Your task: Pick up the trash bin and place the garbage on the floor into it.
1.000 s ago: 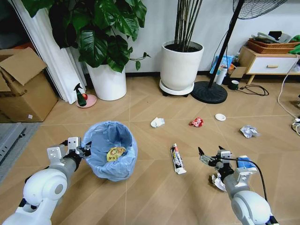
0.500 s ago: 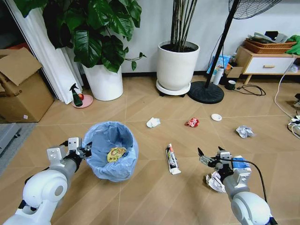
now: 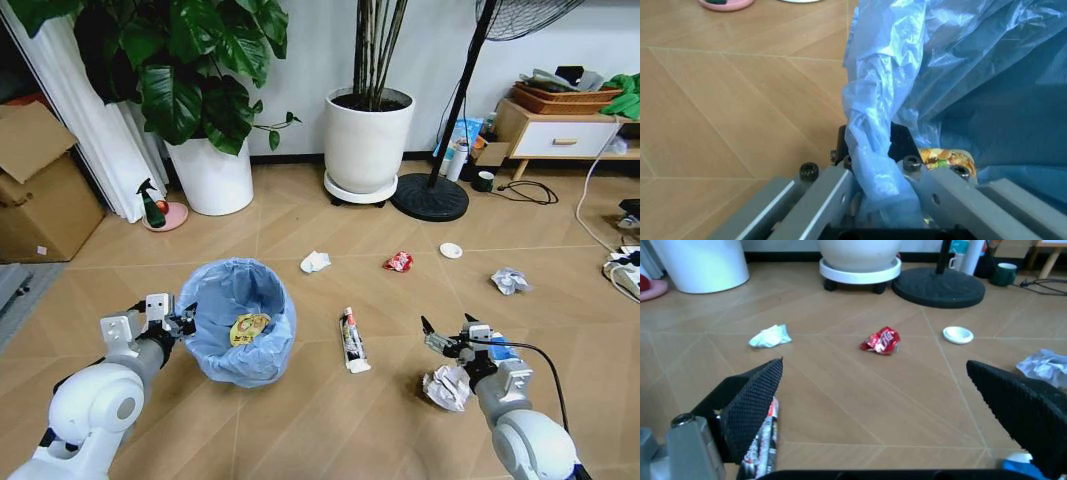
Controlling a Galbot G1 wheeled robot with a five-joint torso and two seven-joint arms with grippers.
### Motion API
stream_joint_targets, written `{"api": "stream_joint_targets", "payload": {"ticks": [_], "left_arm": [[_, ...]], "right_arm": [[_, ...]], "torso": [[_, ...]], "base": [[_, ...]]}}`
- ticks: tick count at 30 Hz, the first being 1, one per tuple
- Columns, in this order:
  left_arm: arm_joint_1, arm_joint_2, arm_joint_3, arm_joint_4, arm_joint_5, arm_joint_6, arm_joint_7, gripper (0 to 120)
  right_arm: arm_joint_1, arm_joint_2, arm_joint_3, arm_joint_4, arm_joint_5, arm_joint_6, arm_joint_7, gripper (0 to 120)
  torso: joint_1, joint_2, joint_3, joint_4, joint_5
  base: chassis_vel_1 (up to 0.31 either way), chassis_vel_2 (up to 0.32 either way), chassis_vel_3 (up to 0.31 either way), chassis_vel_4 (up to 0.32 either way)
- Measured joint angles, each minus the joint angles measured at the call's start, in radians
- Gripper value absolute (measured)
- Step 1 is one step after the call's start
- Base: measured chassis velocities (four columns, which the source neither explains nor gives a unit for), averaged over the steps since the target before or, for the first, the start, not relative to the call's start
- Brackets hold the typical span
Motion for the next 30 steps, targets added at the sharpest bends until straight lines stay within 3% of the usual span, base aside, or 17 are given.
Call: {"api": "stream_joint_targets", "payload": {"ticks": [20,30], "left_arm": [[0.013,-0.005,0.0,-0.011,0.004,0.0,-0.001,0],[0.018,-0.006,-0.002,-0.015,0.006,-0.002,-0.001,0]], "right_arm": [[-0.012,0.004,0.003,-0.022,-0.013,0.009,-0.013,100],[-0.012,-0.011,-0.013,-0.134,-0.047,0.037,-0.101,100]], "torso": [[0.0,0.0,0.0,0.0,-0.0001],[0.0,0.0,0.0,0.0,-0.0004]], "base": [[-0.085,-0.088,0.089,0.081],[-0.025,-0.022,0.025,0.02]]}}
